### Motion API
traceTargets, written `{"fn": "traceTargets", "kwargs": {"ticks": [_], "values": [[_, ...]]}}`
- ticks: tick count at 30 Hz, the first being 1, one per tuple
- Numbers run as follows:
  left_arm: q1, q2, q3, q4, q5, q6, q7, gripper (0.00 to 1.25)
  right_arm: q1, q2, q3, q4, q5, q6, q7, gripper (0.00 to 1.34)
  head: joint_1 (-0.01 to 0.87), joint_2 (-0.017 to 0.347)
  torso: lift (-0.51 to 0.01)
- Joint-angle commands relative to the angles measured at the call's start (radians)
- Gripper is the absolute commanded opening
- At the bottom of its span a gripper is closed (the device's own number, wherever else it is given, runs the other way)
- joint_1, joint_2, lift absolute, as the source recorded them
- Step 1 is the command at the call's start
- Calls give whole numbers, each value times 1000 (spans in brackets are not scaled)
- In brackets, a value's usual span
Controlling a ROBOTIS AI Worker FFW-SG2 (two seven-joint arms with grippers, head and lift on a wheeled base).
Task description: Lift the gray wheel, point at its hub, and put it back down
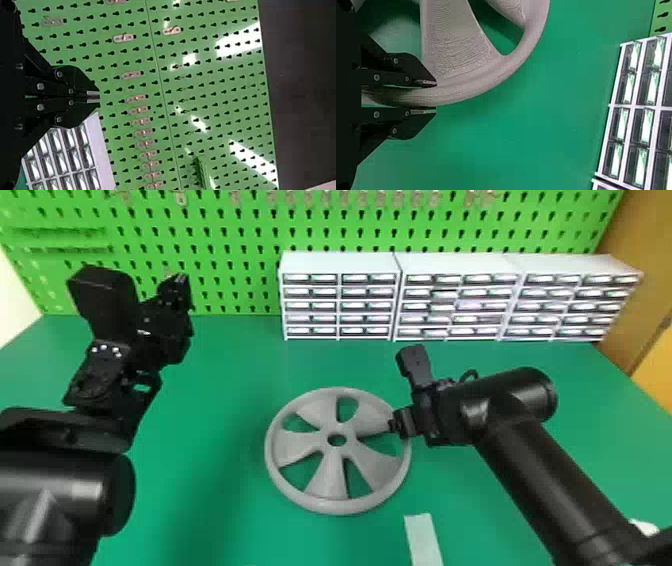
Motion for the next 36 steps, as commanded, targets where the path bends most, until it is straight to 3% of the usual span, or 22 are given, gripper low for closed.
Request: {"fn": "traceTargets", "kwargs": {"ticks": [1, 21, 36], "values": [[0, 0, -1, 0, -3, 1, 0, 25, 0, 3, -12, 15, -3, -1, 0, 43, 692, 48, -88], [-2, 0, -7, 3, -1, 4, 0, 25, -14, 3, -9, 43, -20, -6, 1, 61, 692, 48, -88], [-2, 0, -10, 5, 0, 4, 0, 25, -14, 8, 3, 43, -6, -17, 1, 534, 692, 48, -88]]}}
